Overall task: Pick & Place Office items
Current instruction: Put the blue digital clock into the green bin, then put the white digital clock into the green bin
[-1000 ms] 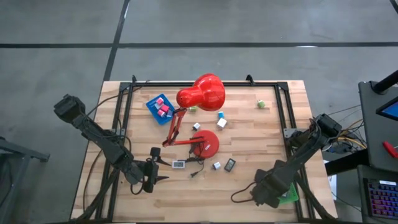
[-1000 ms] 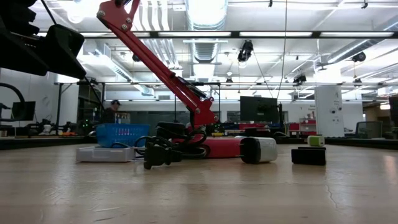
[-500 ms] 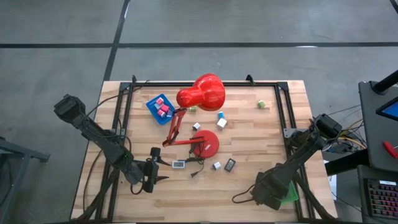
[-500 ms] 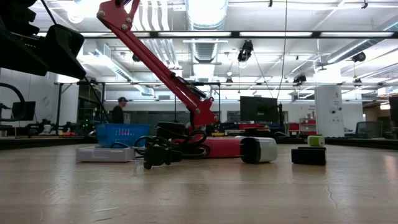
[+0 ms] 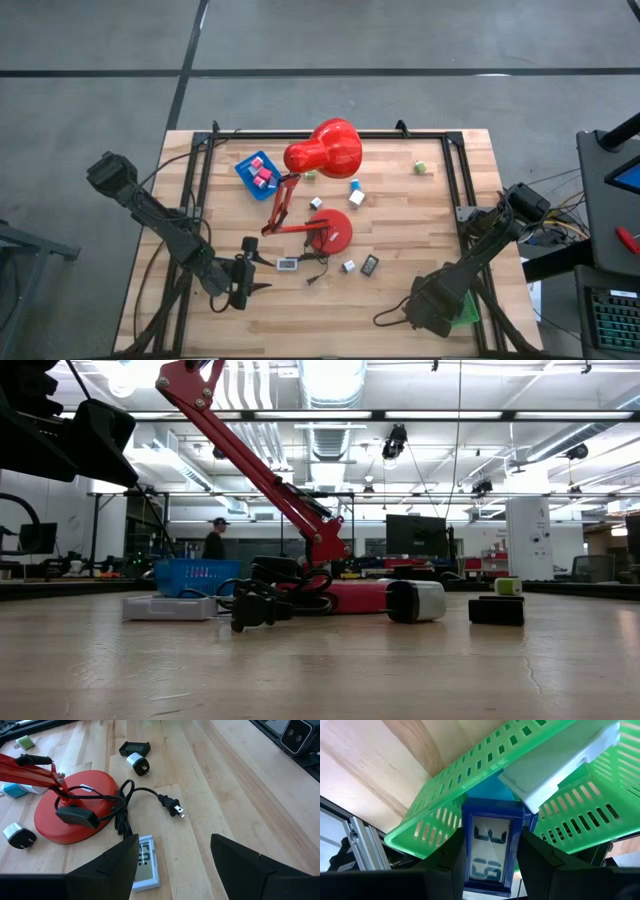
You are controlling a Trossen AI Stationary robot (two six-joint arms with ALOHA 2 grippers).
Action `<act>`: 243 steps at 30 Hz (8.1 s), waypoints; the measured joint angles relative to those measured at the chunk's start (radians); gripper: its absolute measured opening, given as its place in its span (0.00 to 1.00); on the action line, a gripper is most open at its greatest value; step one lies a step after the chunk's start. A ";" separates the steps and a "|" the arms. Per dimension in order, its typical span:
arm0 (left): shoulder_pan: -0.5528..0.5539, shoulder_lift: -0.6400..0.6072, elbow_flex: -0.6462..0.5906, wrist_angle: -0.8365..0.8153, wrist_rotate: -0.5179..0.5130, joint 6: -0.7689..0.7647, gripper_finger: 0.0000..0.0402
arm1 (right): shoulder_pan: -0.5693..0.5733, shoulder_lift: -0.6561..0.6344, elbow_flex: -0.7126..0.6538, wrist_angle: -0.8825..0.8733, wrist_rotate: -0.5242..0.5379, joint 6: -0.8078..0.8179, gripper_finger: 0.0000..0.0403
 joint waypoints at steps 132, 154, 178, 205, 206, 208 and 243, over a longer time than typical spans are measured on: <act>0.263 0.292 0.129 -0.315 0.391 -0.132 0.36 | -0.007 -0.002 0.168 -0.051 0.820 -0.245 0.56; 0.038 0.288 0.241 -0.262 0.191 -0.209 0.36 | -0.006 -0.001 0.146 0.244 0.910 -0.308 0.56; 0.102 0.285 0.356 -0.117 0.410 -0.105 0.36 | -0.013 0.193 0.110 0.864 1.323 -1.286 0.56; 0.235 0.310 0.361 -0.039 0.568 -0.070 0.36 | -0.136 0.256 0.131 1.370 1.163 -1.848 0.56; 0.239 0.310 0.361 -0.034 0.574 -0.066 0.36 | -0.138 0.256 0.131 1.379 1.156 -1.854 0.56; 0.248 0.310 0.364 -0.028 0.588 -0.058 0.36 | -0.144 0.256 0.131 1.393 1.151 -1.867 0.56; 0.317 0.311 0.394 0.008 0.653 0.019 0.36 | -0.192 0.254 0.131 1.395 1.095 -1.919 0.17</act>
